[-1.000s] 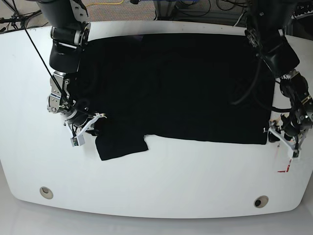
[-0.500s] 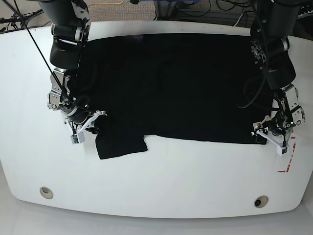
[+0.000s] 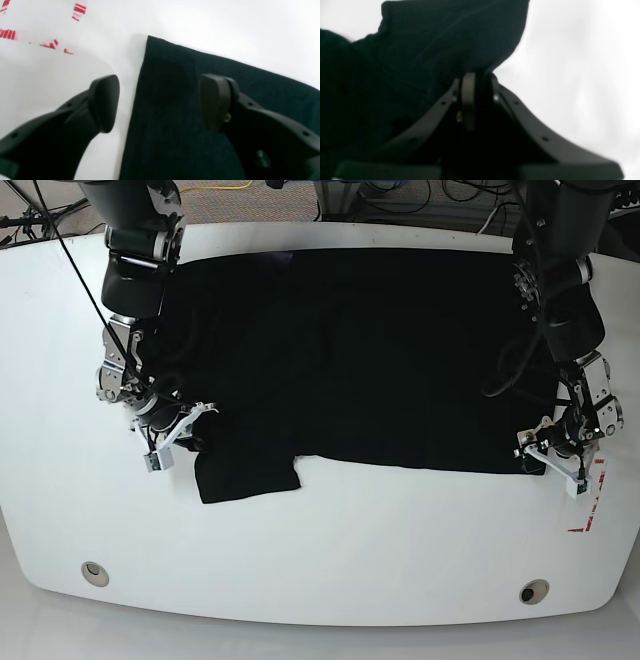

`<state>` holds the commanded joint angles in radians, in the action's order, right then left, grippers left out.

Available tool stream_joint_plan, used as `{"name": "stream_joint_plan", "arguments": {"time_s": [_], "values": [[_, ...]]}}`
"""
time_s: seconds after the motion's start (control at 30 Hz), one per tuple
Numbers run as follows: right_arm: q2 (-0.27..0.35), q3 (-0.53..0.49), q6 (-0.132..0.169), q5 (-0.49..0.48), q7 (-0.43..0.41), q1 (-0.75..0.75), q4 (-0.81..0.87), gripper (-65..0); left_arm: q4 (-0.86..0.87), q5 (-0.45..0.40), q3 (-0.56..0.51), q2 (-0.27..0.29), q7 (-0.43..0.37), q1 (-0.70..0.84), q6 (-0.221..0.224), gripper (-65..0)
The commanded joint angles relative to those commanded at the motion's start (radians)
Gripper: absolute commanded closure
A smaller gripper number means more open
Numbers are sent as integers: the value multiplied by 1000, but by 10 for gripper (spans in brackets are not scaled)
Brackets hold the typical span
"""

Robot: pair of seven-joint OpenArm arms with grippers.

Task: Fold the T-shirt properly
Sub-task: 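Grasp the shirt's side edges with both grippers, opposite each other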

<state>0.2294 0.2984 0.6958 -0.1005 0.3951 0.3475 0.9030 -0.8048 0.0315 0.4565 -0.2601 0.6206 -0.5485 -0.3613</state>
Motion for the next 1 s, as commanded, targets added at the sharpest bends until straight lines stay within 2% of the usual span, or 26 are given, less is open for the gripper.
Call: {"name": "stream_joint_plan", "arguments": {"time_s": [0.23,0.37,0.63,0.77,0.9,1.0], "values": [[0,0,0,-3,0,0,2,-79,63,0,0,3,-3,-8,0,-465],[2,0,0,-5,0,0,2,-79,117,0,0,3,-44,-9,0,-465],[2,0,0,-5,0,0,2,-79,124,0,0,-2,-49,-3,-2,-453],[0,0,0,-2,0,0,2,-79,124,0,0,-2,-51,-2,-2,-333],[0,0,0,0,0,0,2,-78,124,0,0,2,-51,-3,-2,-115],[0,0,0,0,0,0,2,-71,124,0,-2,3,-49,-6,-3,-39]]}}
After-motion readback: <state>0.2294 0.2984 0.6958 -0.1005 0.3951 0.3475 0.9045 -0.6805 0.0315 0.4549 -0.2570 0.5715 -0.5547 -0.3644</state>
